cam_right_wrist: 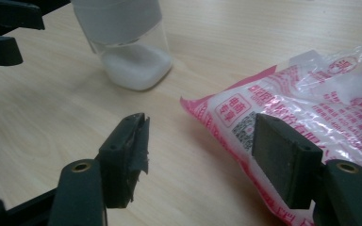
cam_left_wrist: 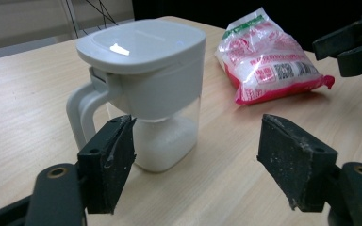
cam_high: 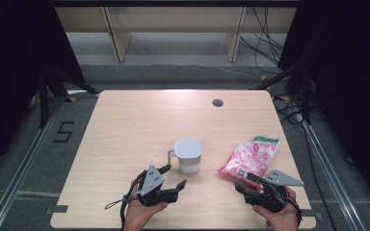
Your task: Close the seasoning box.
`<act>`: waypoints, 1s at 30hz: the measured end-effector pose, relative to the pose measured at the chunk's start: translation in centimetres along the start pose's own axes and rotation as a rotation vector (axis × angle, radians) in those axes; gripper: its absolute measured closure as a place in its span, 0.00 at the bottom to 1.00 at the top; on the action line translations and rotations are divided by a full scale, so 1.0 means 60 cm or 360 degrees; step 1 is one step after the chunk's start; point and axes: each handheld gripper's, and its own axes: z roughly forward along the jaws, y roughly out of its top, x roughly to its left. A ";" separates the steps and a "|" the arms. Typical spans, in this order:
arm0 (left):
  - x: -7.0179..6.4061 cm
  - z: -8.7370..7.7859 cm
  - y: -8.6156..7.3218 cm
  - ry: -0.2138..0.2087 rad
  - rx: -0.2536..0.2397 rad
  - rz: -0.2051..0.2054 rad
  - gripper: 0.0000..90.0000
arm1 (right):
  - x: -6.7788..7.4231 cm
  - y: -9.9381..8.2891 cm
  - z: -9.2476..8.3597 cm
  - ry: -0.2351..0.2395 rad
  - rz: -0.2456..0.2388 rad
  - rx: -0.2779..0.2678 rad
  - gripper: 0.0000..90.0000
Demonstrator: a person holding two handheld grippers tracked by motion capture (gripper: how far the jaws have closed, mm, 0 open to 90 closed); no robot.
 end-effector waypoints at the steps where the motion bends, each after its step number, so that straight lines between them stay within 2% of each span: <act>1: -0.001 0.000 -0.003 0.0001 -0.0002 -0.0007 0.30 | 0.002 -0.001 0.000 -0.0029 -0.0013 0.0010 0.41; 2: 0.000 0.001 -0.005 -0.0018 -0.0016 0.0012 0.30 | 0.002 -0.001 -0.002 -0.0013 -0.0036 0.0025 0.41; 3: -0.004 0.000 -0.008 -0.0003 -0.0003 -0.0032 0.30 | 0.005 -0.002 0.000 -0.0027 -0.0028 0.0020 0.41; 4: -0.005 0.001 -0.010 0.0001 0.0003 -0.0033 0.30 | 0.007 -0.003 -0.002 -0.0003 -0.0029 0.0025 0.41; 5: -0.006 0.003 -0.013 -0.0003 -0.0004 -0.0040 0.30 | 0.011 -0.003 -0.004 -0.0012 -0.0001 0.0049 0.41; 7: -0.009 0.003 -0.018 0.0009 0.0029 -0.0023 0.29 | 0.009 -0.006 -0.003 0.0007 -0.0040 0.0028 0.41; 8: -0.010 0.003 -0.019 0.0014 0.0041 -0.0014 0.29 | 0.017 -0.007 -0.007 0.0010 0.0034 0.0080 0.41; 9: -0.011 0.003 -0.021 0.0006 0.0042 -0.0010 0.29 | 0.013 -0.008 -0.004 0.0015 -0.0032 0.0045 0.41; 10: -0.013 0.001 -0.022 0.0016 0.0058 0.0001 0.29 | 0.016 -0.011 -0.006 0.0020 -0.0008 0.0091 0.41; 11: -0.013 -0.002 -0.023 0.0016 0.0062 0.0014 0.29 | 0.015 -0.013 -0.003 0.0025 -0.0020 0.0065 0.41; 12: -0.012 -0.005 -0.024 0.0021 0.0081 0.0040 0.29 | 0.016 -0.015 -0.002 0.0017 -0.0028 0.0081 0.41; 13: -0.016 -0.007 -0.025 0.0031 0.0073 0.0015 0.29 | 0.017 -0.017 -0.001 0.0012 -0.0020 0.0103 0.41; 14: -0.016 -0.009 -0.026 0.0039 0.0076 0.0031 0.28 | 0.015 -0.018 -0.002 0.0015 -0.0064 0.0105 0.41; 15: -0.017 -0.009 -0.028 0.0027 0.0065 0.0022 0.28 | 0.015 -0.020 0.000 0.0016 -0.0073 0.0090 0.41; 16: -0.018 -0.010 -0.030 0.0030 0.0063 0.0023 0.28 | 0.016 -0.021 -0.002 0.0034 -0.0074 0.0118 0.41; 17: -0.019 -0.012 -0.033 0.0025 0.0080 0.0021 0.28 | 0.019 -0.023 -0.002 0.0047 -0.0047 0.0112 0.41; 18: -0.021 -0.012 -0.035 0.0029 0.0084 0.0016 0.28 | 0.025 -0.024 -0.005 0.0043 -0.0011 0.0153 0.41; 20: -0.024 -0.012 -0.039 0.0025 0.0092 0.0015 0.28 | 0.023 -0.026 -0.005 0.0036 -0.0093 0.0152 0.40; 21: -0.026 -0.011 -0.041 0.0022 0.0083 0.0014 0.28 | 0.025 -0.028 -0.004 0.0022 -0.0108 0.0151 0.40; 22: -0.027 -0.011 -0.043 0.0023 0.0092 0.0020 0.28 | 0.032 -0.030 -0.008 0.0039 -0.0054 0.0179 0.40; 23: -0.031 -0.011 -0.044 0.0018 0.0087 0.0008 0.28 | 0.028 -0.031 -0.006 0.0035 -0.0130 0.0165 0.40; 24: -0.030 -0.011 -0.045 0.0022 0.0109 0.0028 0.28 | 0.028 -0.033 -0.010 0.0047 -0.0132 0.0198 0.40; 25: -0.032 -0.010 -0.046 0.0009 0.0106 0.0026 0.28 | 0.031 -0.035 -0.009 0.0052 -0.0116 0.0187 0.40; 26: -0.031 -0.010 -0.046 0.0012 0.0116 0.0035 0.28 | 0.037 -0.037 -0.013 0.0030 -0.0075 0.0229 0.40; 27: -0.032 -0.012 -0.046 0.0014 0.0112 0.0026 0.28 | 0.030 -0.038 -0.010 0.0010 -0.0181 0.0191 0.40; 28: -0.033 -0.012 -0.046 0.0017 0.0102 0.0012 0.28 | 0.035 -0.039 -0.012 0.0002 -0.0144 0.0223 0.40; 29: -0.033 -0.012 -0.046 0.0019 0.0098 0.0007 0.28 | 0.037 -0.039 -0.014 0.0007 -0.0134 0.0216 0.40; 30: -0.033 -0.012 -0.046 0.0021 0.0092 -0.0002 0.28 | 0.033 -0.039 -0.012 0.0035 -0.0155 0.0210 0.40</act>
